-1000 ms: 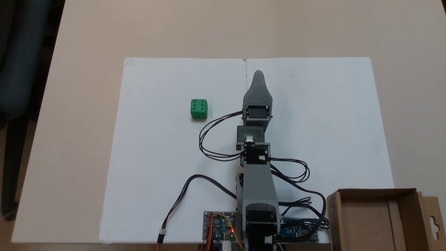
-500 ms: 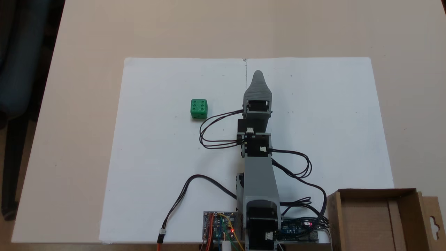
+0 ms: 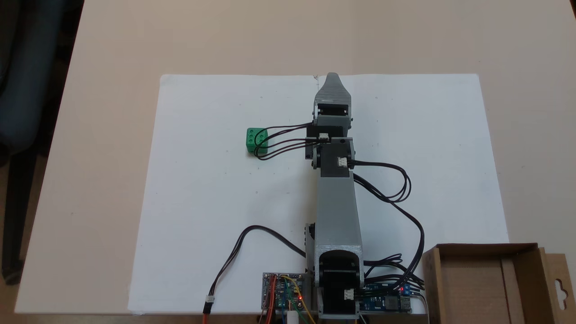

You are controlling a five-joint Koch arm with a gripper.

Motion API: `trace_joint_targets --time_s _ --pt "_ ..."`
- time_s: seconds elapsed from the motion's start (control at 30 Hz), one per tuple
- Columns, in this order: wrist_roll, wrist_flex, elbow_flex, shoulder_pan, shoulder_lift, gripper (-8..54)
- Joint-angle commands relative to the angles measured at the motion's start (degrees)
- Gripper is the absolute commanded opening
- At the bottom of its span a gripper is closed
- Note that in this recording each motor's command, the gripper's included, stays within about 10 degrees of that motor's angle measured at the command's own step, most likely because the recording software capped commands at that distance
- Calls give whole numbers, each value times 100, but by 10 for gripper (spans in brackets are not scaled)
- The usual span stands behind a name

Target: Grasp a green dice and put it in the bin.

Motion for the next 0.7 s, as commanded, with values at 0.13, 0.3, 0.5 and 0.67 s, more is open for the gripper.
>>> trace_joint_targets --time_s 0.13,0.3,0.5,0.67 --pt "378 2213 -1266 -343 97 449" --pt "756 3663 -2153 -668 97 448" --pt "1670 5430 -2848 -967 -158 444" --pt "1969 6880 -3094 -1327 -360 465"
